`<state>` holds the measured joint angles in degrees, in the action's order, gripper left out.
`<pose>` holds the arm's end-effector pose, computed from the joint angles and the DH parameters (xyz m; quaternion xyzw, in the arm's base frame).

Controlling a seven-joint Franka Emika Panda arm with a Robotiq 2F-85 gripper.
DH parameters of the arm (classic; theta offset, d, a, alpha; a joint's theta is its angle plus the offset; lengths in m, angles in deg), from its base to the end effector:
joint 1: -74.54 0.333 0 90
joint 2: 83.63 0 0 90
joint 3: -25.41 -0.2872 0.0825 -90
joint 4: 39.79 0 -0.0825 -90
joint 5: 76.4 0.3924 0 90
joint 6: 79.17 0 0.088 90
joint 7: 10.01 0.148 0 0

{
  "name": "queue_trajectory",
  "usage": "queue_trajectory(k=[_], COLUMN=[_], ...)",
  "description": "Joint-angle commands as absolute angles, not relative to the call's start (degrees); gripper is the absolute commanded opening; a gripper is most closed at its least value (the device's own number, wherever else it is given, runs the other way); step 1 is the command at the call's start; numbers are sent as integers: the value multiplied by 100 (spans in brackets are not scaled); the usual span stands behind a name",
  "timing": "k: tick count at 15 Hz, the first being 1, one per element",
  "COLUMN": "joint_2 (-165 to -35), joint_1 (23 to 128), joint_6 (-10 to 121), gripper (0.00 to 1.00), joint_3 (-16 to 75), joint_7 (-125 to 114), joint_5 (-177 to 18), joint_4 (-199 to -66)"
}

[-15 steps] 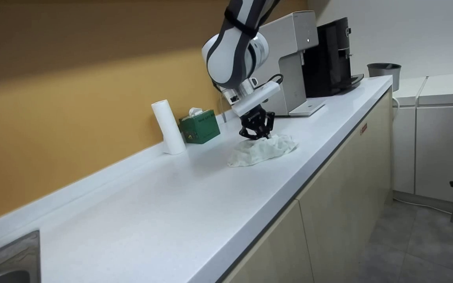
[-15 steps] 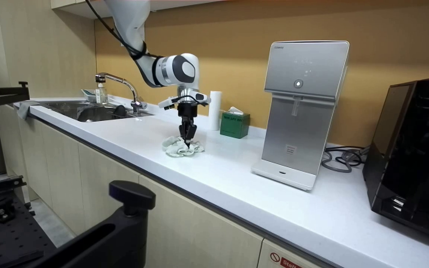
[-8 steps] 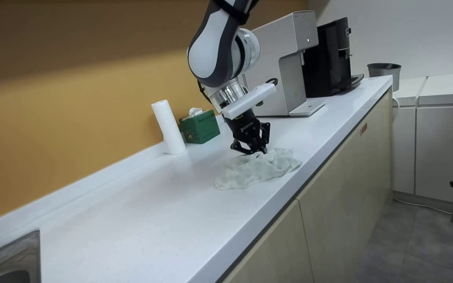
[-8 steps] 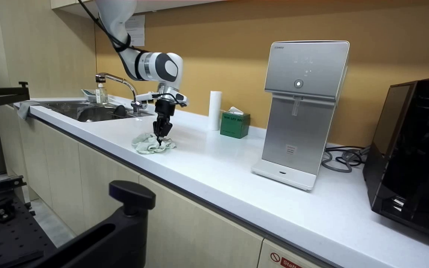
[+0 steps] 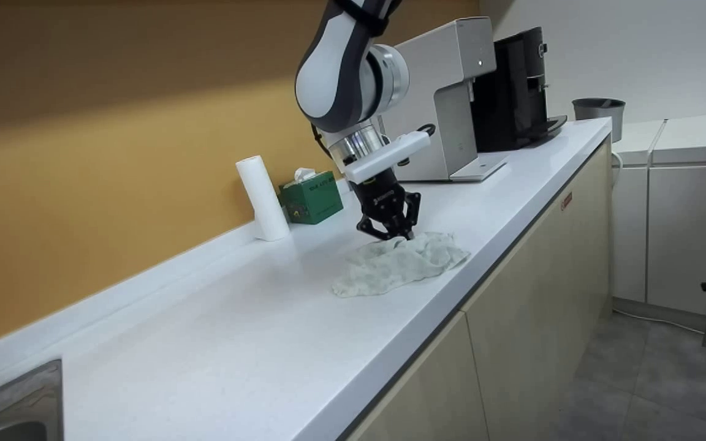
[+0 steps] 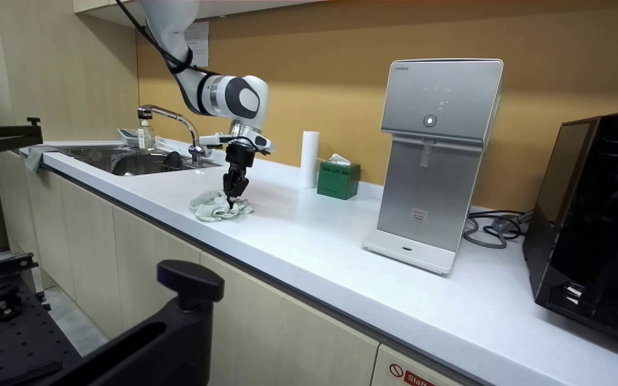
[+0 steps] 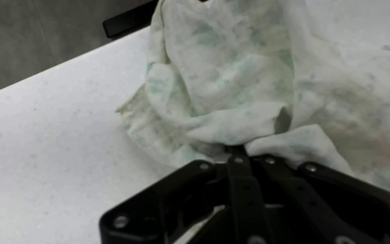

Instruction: Use the white towel to clean the surface

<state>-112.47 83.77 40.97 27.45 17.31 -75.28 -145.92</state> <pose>0.5891 0.0756 0.1604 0.9755 -0.1781 -0.1227 0.0392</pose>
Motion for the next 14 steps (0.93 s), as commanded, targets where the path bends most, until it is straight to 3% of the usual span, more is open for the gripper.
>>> queue_trajectory(k=[1, 14], joint_2=[-12246, -13222], joint_1=[8348, 8519], joint_6=[4852, 4831], gripper=[1, 1], joint_3=[2611, 2605], joint_7=[1927, 1930], joint_5=[-7163, -7067], joint_4=[-13958, -12226])
